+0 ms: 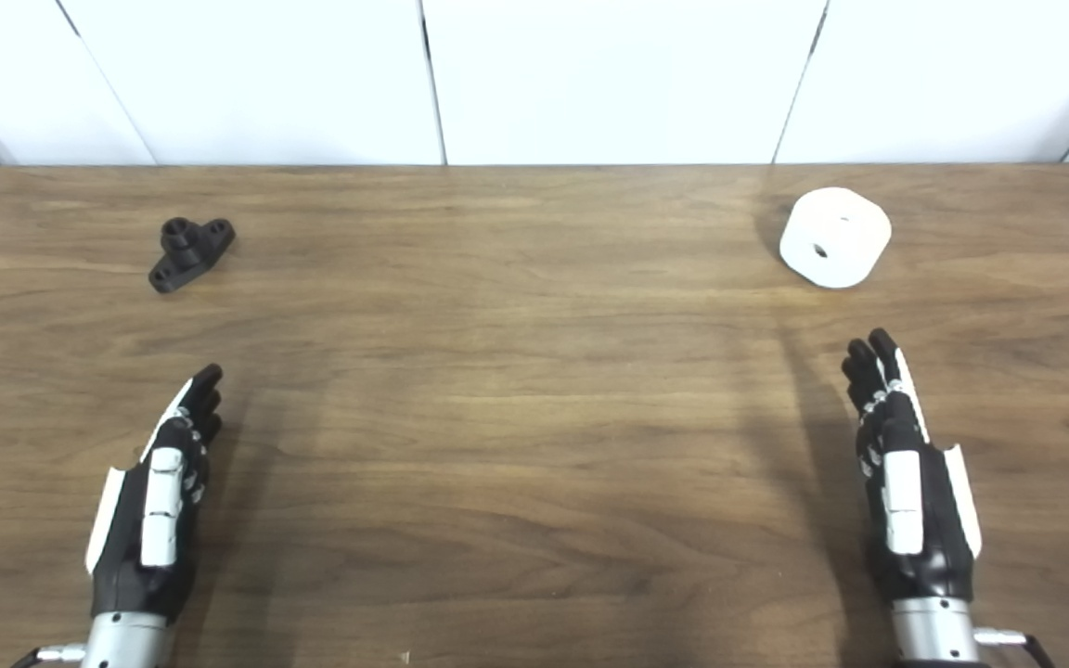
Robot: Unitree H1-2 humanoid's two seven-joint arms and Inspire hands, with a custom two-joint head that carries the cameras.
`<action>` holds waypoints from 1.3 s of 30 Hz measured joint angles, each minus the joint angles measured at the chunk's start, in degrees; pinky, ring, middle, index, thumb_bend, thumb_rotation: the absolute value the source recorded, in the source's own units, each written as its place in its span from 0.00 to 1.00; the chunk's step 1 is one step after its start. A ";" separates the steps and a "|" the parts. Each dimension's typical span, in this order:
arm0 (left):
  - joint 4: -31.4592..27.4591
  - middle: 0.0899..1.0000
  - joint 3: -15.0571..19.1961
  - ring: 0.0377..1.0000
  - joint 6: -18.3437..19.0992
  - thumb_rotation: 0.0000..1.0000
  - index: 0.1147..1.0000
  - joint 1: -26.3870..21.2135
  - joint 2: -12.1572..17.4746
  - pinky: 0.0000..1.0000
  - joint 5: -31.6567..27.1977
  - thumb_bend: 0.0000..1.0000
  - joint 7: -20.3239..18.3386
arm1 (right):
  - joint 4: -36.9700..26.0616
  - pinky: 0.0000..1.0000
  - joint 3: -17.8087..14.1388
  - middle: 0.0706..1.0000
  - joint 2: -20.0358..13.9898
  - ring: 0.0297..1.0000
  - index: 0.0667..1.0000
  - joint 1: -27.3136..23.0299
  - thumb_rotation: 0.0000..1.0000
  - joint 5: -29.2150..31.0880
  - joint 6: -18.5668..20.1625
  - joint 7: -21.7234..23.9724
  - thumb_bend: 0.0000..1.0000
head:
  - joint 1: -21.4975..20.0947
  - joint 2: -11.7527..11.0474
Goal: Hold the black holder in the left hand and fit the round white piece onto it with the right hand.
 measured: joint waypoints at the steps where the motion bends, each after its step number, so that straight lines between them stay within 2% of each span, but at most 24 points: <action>1: 0.00 0.98 -0.01 1.00 0.00 1.00 0.92 0.00 0.00 1.00 0.00 0.48 0.00 | 0.00 1.00 0.00 0.95 0.00 0.97 0.97 0.00 1.00 0.00 0.00 0.00 0.55 | 0.79 -0.09; 6: 0.00 0.98 -0.22 1.00 -0.01 1.00 0.92 0.05 -0.04 1.00 0.06 0.49 0.00 | 0.13 1.00 -0.01 0.97 -0.30 0.99 0.98 0.02 1.00 0.14 -0.10 0.25 0.52 | 3.61 -0.97; 7: 0.01 0.98 -0.38 1.00 -0.06 1.00 0.92 0.06 -0.06 1.00 0.09 0.48 0.00 | 0.22 1.00 -0.01 0.97 -0.45 0.99 0.99 0.02 1.00 0.19 -0.25 0.41 0.51 | 5.78 -1.84; 9: 0.05 0.97 -0.63 1.00 -0.19 1.00 0.91 0.12 -0.18 1.00 0.51 0.46 0.20 | 0.50 1.00 -0.06 0.98 -0.89 1.00 1.00 0.01 1.00 0.36 -0.97 0.84 0.52 | 6.68 -2.19; 11: 0.07 0.97 -1.10 1.00 -0.37 0.99 0.91 0.17 -0.30 1.00 1.30 0.46 0.69 | 1.01 1.00 -0.30 0.99 -1.65 1.00 1.00 -0.03 1.00 0.83 -1.36 1.16 0.52 | 9.48 -3.59; 22: 1.98 0.98 -3.34 1.00 -3.89 0.95 0.91 0.23 -0.43 1.00 2.37 0.47 2.40 | 1.96 1.00 -1.24 0.98 -2.91 1.00 1.00 -0.14 1.00 2.43 -1.20 2.22 0.63 | 15.91 -8.52; 25: 2.02 0.98 -3.80 1.00 -4.07 0.95 0.91 0.25 -0.45 1.00 3.76 0.47 3.04 | 2.39 1.00 -1.60 0.94 -3.10 0.97 0.96 -0.17 1.00 3.47 -1.53 2.33 0.55 | 16.35 -8.44; 28: 2.14 0.98 -4.19 1.00 -4.50 0.95 0.92 0.29 -0.44 1.00 4.00 0.47 3.44 | 2.57 1.00 -2.05 0.93 -3.08 0.96 0.94 -0.19 1.00 3.75 -1.73 2.31 0.52 | 16.70 -8.26; 32: 2.29 0.96 -4.70 0.99 -5.05 0.93 0.90 0.42 -0.44 0.98 4.71 0.48 3.86 | 2.56 1.00 -2.32 0.92 -3.11 0.97 0.94 -0.05 1.00 4.48 -1.66 2.32 0.54 | 16.88 -8.17; 39: 2.37 0.98 -5.34 1.00 -5.63 0.95 0.92 0.60 -0.42 0.99 6.07 0.49 4.37 | 2.56 1.00 -2.63 0.92 -3.19 0.96 0.93 0.19 1.00 4.63 -1.62 2.33 0.55 | 15.91 -8.26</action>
